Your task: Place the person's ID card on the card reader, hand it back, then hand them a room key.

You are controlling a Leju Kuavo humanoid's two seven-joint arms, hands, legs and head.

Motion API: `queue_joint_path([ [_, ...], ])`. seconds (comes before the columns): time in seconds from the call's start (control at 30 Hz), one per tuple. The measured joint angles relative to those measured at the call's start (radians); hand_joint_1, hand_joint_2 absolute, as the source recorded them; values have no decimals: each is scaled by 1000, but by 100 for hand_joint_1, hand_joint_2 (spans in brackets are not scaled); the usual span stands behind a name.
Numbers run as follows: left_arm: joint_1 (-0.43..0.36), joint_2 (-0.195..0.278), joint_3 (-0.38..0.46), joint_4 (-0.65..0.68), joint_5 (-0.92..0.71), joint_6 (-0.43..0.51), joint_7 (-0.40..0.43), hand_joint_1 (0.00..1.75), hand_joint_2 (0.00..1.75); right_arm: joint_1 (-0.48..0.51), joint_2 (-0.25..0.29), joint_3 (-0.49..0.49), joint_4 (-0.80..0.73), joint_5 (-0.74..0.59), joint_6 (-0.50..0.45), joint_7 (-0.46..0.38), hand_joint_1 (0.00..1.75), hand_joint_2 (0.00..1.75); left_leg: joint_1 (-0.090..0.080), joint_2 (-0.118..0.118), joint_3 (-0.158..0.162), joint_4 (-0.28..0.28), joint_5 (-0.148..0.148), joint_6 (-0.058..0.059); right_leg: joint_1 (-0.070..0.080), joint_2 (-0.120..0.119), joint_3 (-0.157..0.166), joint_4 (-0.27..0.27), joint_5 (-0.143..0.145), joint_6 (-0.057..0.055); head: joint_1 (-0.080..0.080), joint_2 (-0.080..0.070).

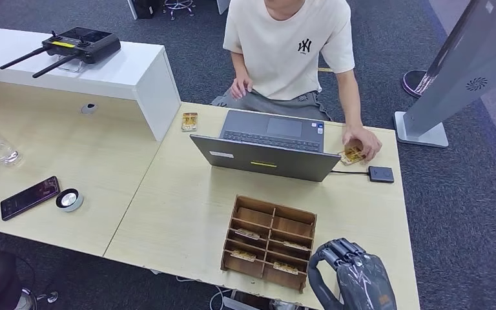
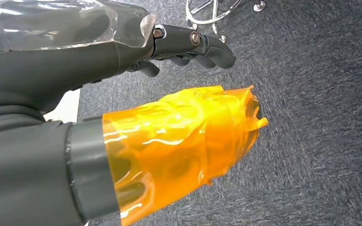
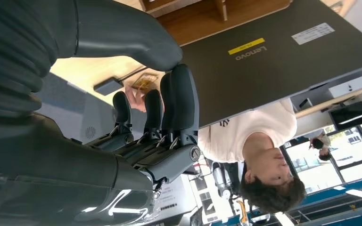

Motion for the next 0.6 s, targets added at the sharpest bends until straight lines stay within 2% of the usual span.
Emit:
queue_joint_path([
  [0.13,-3,0,5,7,-4,0,-5,0,0,-17,0,7,19,35,11,16,111,175,0,0,0,0,0,0,0,0,0,0,0,0,0,0],
  [0.27,-7,0,9,12,-10,0,-6,0,0,-39,4,12,40,56,23,22,94,175,0,0,0,0,0,0,0,0,0,0,0,0,0,0],
  [0.37,-11,0,13,17,-14,0,-6,0,0,-60,12,20,57,60,34,22,88,175,0,0,0,0,0,0,0,0,0,0,0,0,0,0],
  [0.6,-22,0,18,29,-23,0,-11,0,0,-113,47,55,112,52,62,20,87,175,0,0,0,0,0,0,0,0,0,0,0,0,0,0],
])
